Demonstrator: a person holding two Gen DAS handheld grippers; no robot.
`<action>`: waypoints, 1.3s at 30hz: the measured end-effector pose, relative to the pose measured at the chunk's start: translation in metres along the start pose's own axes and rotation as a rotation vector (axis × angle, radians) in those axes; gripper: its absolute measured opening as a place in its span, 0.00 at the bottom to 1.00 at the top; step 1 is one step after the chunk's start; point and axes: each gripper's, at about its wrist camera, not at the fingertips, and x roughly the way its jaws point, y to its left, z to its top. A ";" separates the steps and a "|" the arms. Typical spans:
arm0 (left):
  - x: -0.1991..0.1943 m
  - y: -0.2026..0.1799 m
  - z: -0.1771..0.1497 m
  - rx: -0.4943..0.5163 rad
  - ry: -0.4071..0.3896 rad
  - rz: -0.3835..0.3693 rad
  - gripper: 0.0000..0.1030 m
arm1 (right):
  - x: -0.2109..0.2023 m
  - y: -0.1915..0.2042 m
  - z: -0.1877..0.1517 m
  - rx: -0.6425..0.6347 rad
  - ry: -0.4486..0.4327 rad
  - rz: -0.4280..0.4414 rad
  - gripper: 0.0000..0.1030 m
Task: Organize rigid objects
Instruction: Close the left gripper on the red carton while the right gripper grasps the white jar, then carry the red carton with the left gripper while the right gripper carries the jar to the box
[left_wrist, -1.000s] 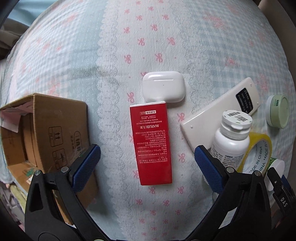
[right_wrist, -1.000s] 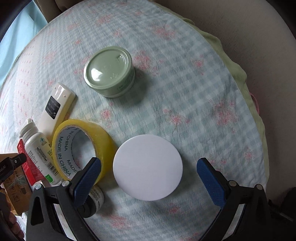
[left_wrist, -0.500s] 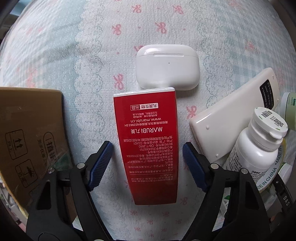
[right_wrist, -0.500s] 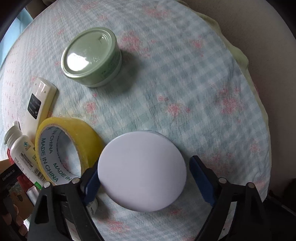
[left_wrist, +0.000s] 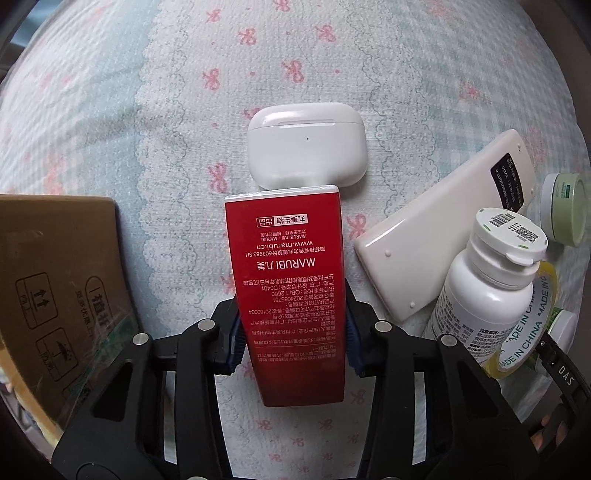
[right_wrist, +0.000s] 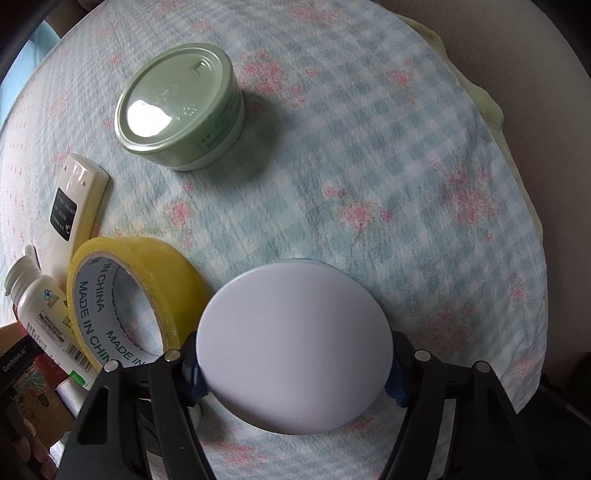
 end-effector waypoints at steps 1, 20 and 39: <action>-0.007 -0.001 -0.003 -0.002 -0.001 -0.001 0.38 | -0.001 0.000 -0.001 0.002 -0.005 0.004 0.66; -0.178 0.023 -0.044 0.001 -0.237 -0.142 0.38 | -0.142 0.002 -0.033 -0.076 -0.227 0.074 0.65; -0.306 0.243 -0.103 0.106 -0.409 -0.180 0.38 | -0.284 0.215 -0.173 -0.383 -0.388 0.266 0.65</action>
